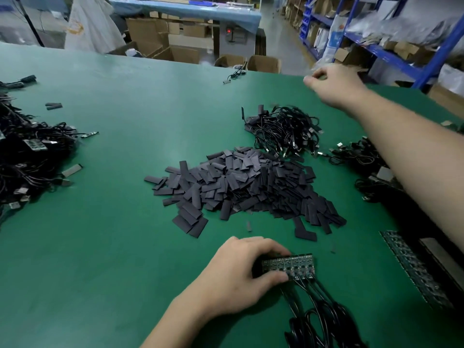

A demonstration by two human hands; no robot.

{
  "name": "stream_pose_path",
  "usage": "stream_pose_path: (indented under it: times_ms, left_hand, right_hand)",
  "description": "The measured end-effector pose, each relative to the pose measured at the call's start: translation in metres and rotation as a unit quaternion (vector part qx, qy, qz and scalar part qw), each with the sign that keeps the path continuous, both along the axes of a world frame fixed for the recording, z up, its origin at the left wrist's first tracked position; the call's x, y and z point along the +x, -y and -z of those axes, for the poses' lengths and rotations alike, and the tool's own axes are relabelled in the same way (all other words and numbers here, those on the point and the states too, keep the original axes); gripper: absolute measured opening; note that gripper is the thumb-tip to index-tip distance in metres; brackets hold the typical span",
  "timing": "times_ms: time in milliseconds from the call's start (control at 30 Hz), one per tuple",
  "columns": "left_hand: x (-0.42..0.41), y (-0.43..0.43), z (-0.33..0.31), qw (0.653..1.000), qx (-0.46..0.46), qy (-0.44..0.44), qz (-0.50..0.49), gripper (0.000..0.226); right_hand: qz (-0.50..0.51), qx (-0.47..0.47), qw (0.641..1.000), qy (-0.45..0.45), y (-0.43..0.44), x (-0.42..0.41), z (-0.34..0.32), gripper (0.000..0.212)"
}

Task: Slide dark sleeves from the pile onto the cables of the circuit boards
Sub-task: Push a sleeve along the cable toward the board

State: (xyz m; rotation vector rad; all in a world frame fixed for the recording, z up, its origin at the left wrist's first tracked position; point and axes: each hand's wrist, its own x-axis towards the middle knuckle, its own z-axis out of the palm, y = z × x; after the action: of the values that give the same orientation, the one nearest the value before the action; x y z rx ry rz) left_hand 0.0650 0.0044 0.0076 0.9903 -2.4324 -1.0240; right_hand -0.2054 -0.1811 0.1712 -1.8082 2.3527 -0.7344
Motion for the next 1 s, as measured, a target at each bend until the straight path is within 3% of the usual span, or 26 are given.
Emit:
stream_pose_path:
  times_ms: [167,267,400,467,600,833,1000]
  left_hand:
    - [0.002,0.004,-0.001,0.964,0.218,-0.153,-0.011,0.033]
    - [-0.002,0.004,0.001,0.933,0.276,-0.227,-0.036,0.029]
    - [-0.008,0.003,0.002,0.909,0.298,-0.281,-0.073,0.022]
    - [-0.011,0.0,0.002,0.901,0.302,-0.298,-0.092,0.024]
    - [-0.015,-0.006,-0.001,0.892,0.315,-0.31,-0.094,0.019]
    - [-0.016,-0.008,-0.001,0.924,0.276,-0.242,-0.106,0.008]
    - [-0.019,-0.007,0.0,0.913,0.295,-0.261,-0.102,0.008]
  right_hand:
    - [-0.101,-0.013,0.993,0.066,-0.094,0.023,0.053,0.025]
    - [-0.165,0.055,0.959,0.224,-0.168,0.03,0.09,0.023]
    - [-0.221,0.156,0.903,0.333,-0.231,0.033,0.12,0.025]
    - [-0.209,0.144,0.892,0.375,-0.242,0.035,0.134,0.021]
    - [-0.179,0.114,0.894,0.395,-0.247,0.044,0.15,0.017]
    - [-0.164,0.075,0.898,0.4,-0.251,0.051,0.166,0.035]
    - [-0.17,0.062,0.897,0.404,-0.25,0.051,0.17,0.029]
